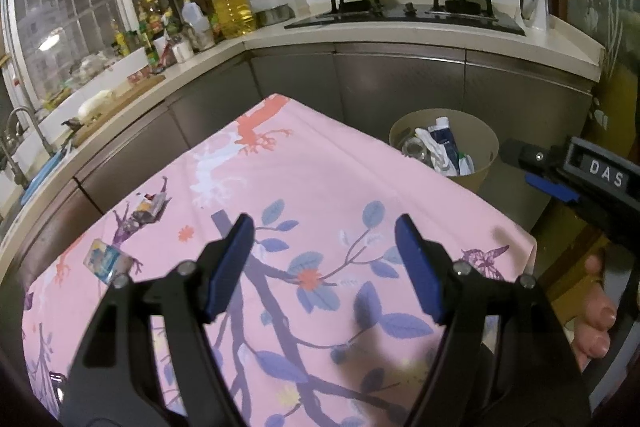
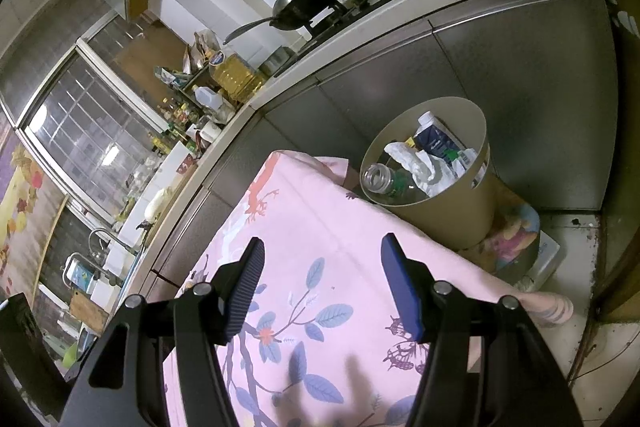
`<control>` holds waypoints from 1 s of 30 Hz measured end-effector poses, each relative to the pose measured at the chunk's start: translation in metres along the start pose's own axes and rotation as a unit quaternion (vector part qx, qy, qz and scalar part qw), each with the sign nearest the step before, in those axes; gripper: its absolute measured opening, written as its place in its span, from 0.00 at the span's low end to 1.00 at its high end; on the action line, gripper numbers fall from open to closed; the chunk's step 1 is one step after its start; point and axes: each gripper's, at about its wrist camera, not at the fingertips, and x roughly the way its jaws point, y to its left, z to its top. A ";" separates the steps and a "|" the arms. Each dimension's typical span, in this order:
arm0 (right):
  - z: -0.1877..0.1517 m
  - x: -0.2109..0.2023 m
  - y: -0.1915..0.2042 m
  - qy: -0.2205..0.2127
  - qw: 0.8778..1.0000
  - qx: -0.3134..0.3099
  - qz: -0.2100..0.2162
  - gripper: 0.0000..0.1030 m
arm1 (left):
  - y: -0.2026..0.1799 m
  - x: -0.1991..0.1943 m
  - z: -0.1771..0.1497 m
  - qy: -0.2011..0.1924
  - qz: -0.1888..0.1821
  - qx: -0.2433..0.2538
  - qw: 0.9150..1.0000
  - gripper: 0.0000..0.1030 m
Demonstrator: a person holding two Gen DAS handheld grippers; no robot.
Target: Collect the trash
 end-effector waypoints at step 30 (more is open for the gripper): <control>-0.008 0.010 0.008 0.007 1.000 -0.014 0.000 0.57 | 0.034 0.015 -0.015 0.032 0.019 -0.037 0.999 0.74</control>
